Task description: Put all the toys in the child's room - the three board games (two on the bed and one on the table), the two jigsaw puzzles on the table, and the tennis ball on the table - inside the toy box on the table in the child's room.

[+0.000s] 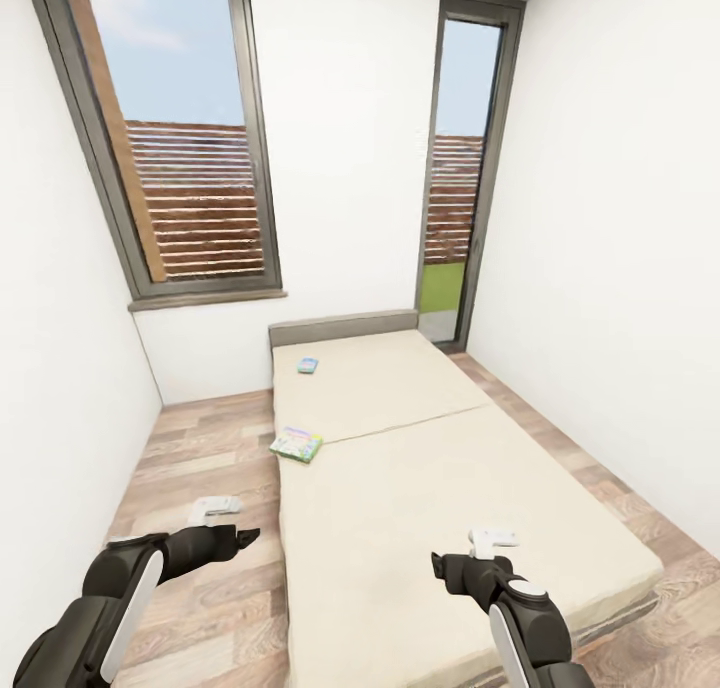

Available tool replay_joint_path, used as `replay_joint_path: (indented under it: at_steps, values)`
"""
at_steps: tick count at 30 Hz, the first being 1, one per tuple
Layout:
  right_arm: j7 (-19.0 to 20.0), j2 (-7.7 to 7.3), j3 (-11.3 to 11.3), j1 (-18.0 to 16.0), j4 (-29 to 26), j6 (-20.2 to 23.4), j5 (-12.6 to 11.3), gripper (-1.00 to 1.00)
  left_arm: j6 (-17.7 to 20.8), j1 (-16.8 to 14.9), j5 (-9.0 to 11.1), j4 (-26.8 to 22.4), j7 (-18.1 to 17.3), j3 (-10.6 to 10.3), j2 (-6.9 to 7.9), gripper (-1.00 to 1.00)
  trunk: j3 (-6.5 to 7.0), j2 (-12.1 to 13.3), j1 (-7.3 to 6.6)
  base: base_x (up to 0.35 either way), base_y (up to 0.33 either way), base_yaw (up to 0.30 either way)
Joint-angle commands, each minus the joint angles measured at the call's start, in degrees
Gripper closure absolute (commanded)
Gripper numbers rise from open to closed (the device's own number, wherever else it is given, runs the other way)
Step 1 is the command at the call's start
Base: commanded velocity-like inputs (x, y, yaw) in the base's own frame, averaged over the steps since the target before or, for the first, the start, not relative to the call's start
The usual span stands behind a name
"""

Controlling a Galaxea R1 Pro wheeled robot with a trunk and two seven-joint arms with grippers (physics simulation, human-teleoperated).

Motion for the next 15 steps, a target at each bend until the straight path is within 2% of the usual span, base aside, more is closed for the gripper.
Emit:
replay_joint_path:
  at_steps: [1, 7, 15]
  values:
    - [-0.36, -0.01, 0.07, -0.07, -0.01, 0.3, -0.09, -1.0, 0.38, -0.04, 0.45, -0.05, 0.06, 0.04, 0.01, -1.0, -0.14, -0.14, 0.05, 0.046, 0.09, -0.28]
    - [-0.33, 0.02, 0.07, -0.07, 0.11, 0.3, -0.09, -1.0, 0.35, -0.04, 0.45, -0.06, 0.06, 0.04, 0.01, -1.0, -0.14, -0.14, 0.05, 0.013, 0.04, -0.28]
    - [-0.32, 0.03, 0.08, -0.07, 0.14, 0.3, -0.09, -1.0, 0.35, -0.04, 0.45, -0.05, 0.05, 0.0, 0.01, -1.0, -0.14, -0.14, 0.05, 0.001, 0.173, -0.28]
